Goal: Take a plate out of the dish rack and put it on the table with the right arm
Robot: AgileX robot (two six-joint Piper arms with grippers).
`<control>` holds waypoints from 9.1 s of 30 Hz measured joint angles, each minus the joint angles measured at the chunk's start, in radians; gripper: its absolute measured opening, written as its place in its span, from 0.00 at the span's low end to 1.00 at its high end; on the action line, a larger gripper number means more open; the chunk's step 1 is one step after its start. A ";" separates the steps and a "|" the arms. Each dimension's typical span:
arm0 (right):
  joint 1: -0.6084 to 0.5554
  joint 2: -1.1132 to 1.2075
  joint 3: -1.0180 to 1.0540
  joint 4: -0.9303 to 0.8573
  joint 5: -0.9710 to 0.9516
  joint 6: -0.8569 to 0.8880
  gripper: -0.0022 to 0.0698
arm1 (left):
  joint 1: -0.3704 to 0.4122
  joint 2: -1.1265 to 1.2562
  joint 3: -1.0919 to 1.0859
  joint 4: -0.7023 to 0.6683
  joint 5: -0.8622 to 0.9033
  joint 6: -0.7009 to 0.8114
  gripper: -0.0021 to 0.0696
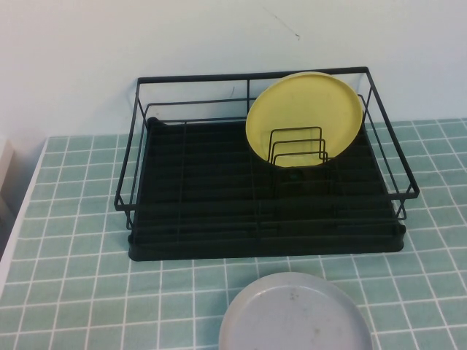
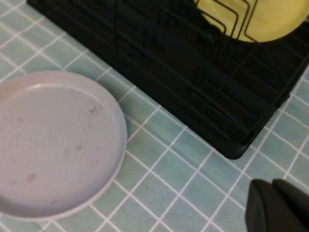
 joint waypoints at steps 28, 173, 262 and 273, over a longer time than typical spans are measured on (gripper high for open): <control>0.213 1.221 -1.426 -0.124 0.302 -0.243 0.63 | 0.000 0.000 0.000 0.000 0.000 0.000 0.02; 0.229 -0.365 -0.007 0.148 -0.137 0.033 0.03 | 0.000 0.000 0.000 -0.002 0.000 0.000 0.02; 0.051 -0.889 0.780 -0.744 -0.467 1.117 0.03 | 0.000 0.000 0.000 -0.002 0.000 0.000 0.02; 0.051 -0.889 0.780 -0.744 -0.467 1.117 0.03 | 0.000 0.000 0.000 -0.002 0.000 0.000 0.02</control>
